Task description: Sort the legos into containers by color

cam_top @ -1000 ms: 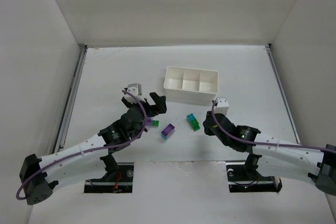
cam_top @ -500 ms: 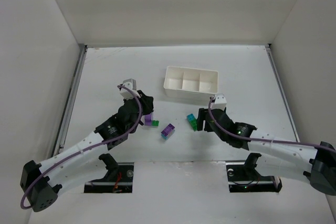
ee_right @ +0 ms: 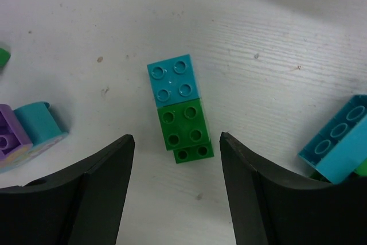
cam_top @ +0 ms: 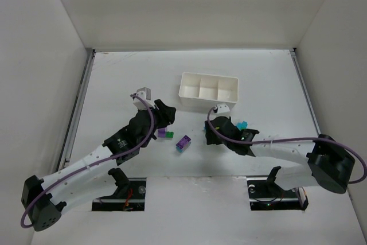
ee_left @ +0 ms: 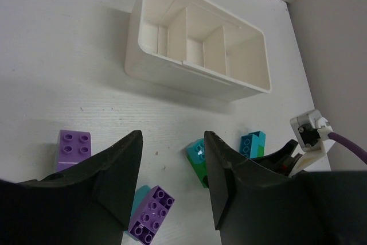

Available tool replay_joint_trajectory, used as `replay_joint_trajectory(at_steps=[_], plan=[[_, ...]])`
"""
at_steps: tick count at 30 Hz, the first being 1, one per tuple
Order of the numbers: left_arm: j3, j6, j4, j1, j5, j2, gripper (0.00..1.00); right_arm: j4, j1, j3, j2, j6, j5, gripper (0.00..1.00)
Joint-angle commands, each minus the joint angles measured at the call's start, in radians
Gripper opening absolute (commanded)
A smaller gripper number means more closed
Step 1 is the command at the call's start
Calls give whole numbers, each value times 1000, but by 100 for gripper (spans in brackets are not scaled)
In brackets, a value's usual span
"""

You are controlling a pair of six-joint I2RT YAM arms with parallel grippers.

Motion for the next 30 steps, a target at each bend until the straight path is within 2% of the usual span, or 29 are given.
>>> replay_joint_trajectory(at_steps=[1,12,21,25,30], plan=[[-2,-39,-1,-14,-4,-9,45,69,-1,55,37,-29,1,67],[18,-62,-67,-23,0,0,46,69,-2,72,120,-16,76,62],[35,-62,-78,-30,11,32,46,109,-9,69,127,0,87,31],[57,-59,-79,-40,19,52,49,113,-24,45,24,7,73,27],[52,-68,35,-49,76,38,55,168,-73,23,-193,28,-111,28]])
